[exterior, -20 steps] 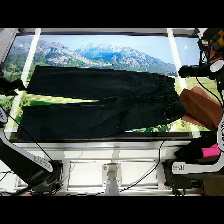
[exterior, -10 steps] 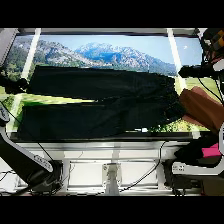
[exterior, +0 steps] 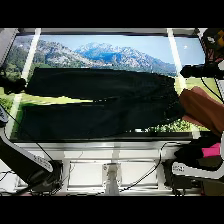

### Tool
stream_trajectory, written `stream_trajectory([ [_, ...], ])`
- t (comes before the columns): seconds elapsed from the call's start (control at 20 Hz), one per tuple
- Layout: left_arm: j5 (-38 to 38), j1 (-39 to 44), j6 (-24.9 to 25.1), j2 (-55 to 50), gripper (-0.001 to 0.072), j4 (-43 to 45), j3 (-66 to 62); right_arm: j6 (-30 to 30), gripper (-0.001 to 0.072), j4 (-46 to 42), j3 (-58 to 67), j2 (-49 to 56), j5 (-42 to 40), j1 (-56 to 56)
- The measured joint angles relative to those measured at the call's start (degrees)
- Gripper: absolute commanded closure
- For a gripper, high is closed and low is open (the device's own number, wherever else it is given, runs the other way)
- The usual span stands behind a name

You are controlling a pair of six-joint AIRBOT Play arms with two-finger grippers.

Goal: Fold the clothes and pants, and hang the long-sleeved shirts on hangers.

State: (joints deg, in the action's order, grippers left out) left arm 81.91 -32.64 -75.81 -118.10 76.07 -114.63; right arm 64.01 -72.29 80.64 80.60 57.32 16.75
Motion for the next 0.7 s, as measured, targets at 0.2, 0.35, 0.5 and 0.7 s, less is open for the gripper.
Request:
stream_trajectory([
  [0.2, 5.6, -1.4, 0.17, 3.72, 0.0672, 4.11, 0.0, 0.0, 0.0275, -0.72, 0.0, -0.17, 1.75, 0.0],
  [0.35, 8.9, -2.58, 0.15, 4.87, 0.0504, 5.38, 0.0, 0.0, 0.0275, -1.53, 0.0, -0.22, 2.69, 0.0],
  [0.5, 10.23, -3.56, -0.22, 5.35, 0.0007, 6.38, 0.0, 0.0, 0.0275, -2.45, 0.0, -0.22, 3.19, 0.0],
  [0.7, 11.04, -4.42, -0.42, 5.9, 0.0279, 6.05, 0.0, -0.02, 0.0275, -5.05, 0.0, -0.28, 5.07, 0.26],
])
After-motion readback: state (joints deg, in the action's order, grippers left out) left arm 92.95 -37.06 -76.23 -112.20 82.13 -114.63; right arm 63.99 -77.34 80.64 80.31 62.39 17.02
